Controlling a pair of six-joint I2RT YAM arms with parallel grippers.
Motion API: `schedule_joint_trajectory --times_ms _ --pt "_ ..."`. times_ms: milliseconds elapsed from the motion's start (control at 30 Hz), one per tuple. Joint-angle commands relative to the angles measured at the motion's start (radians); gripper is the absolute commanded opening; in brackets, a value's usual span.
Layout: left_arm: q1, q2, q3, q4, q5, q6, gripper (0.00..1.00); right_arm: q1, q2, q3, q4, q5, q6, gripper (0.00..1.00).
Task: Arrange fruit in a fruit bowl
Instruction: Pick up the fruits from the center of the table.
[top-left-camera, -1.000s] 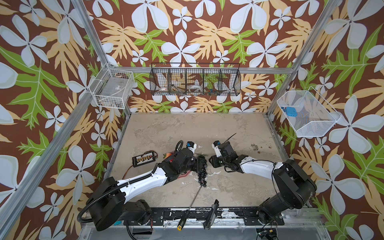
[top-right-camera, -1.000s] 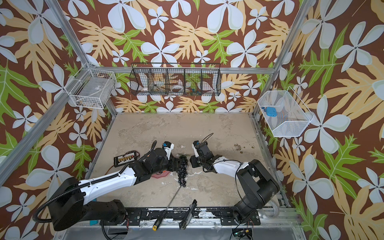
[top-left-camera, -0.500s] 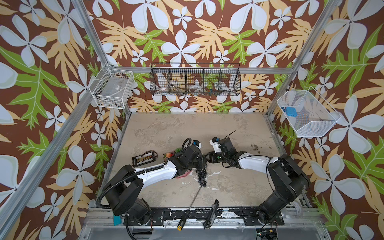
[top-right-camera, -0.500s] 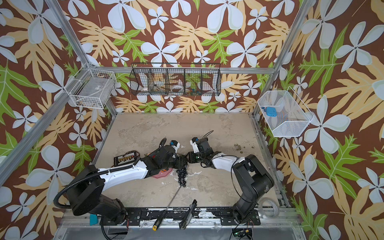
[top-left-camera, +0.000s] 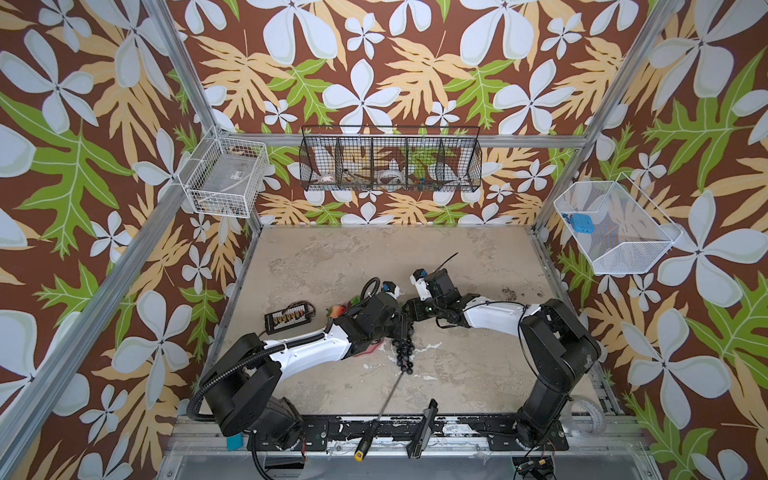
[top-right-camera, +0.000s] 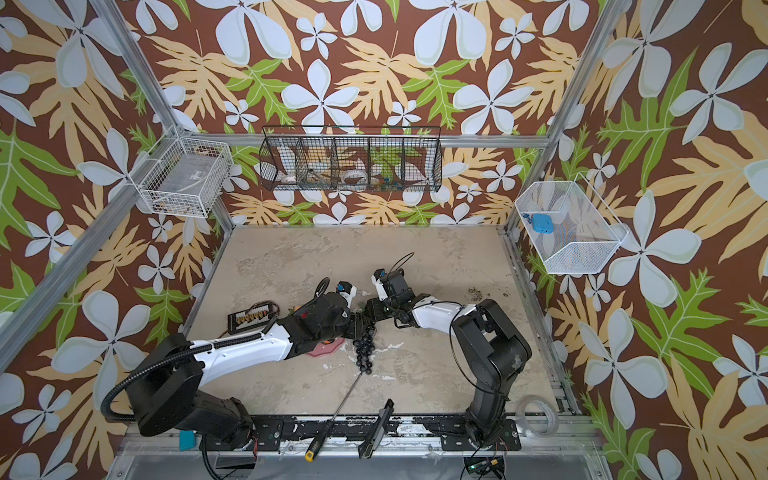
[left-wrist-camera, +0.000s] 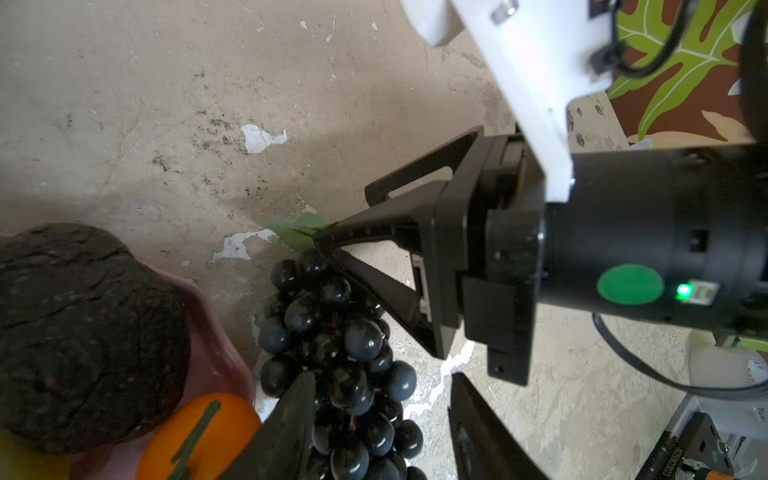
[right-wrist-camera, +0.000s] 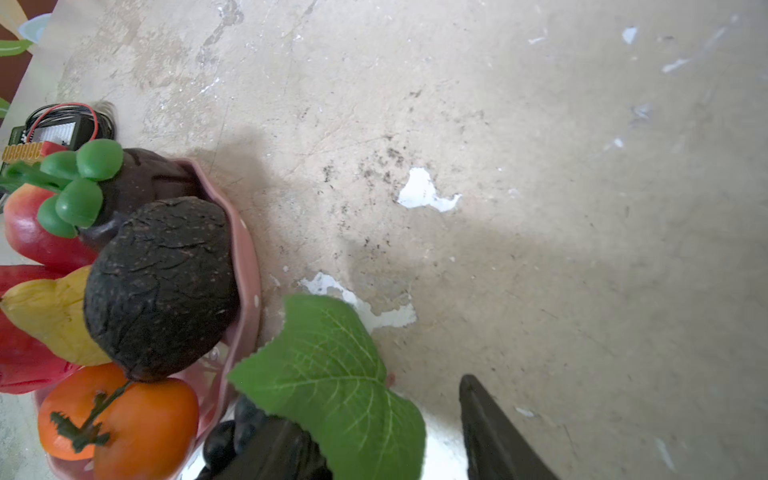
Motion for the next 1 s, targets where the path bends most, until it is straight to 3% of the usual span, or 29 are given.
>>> schedule_joint_trajectory --times_ms 0,167,400,633,967 --pt "0.0 -0.029 -0.017 0.027 -0.024 0.002 0.54 0.002 0.028 0.025 -0.009 0.003 -0.016 0.54" --pt "0.001 -0.064 -0.041 0.028 -0.031 0.002 0.55 0.002 0.081 0.068 -0.023 0.001 -0.012 0.28" --pt "0.005 -0.097 -0.061 0.027 -0.041 0.007 0.55 0.004 0.065 0.056 -0.026 0.01 -0.01 0.0" --pt "0.008 -0.129 -0.083 0.059 -0.022 0.022 0.55 0.003 -0.091 -0.002 -0.027 0.058 0.009 0.0" --pt "0.008 -0.143 -0.101 0.153 0.056 0.079 0.56 0.004 -0.276 -0.122 0.0 -0.051 0.087 0.0"
